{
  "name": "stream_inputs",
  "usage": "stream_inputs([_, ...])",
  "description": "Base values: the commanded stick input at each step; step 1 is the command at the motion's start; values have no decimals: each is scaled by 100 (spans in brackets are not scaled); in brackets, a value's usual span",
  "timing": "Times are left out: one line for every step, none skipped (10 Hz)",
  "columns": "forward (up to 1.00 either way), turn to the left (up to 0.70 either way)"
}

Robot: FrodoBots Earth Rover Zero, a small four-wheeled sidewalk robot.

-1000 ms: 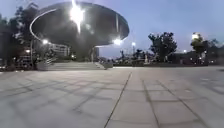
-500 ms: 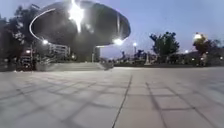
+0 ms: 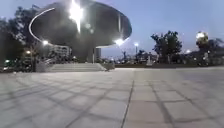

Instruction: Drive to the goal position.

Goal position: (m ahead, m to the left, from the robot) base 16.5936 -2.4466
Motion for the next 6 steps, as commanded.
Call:
stream_inputs([70,0])
stream_inputs([70,0])
stream_inputs([70,0])
stream_inputs([70,0])
stream_inputs([70,0])
stream_inputs([70,0])
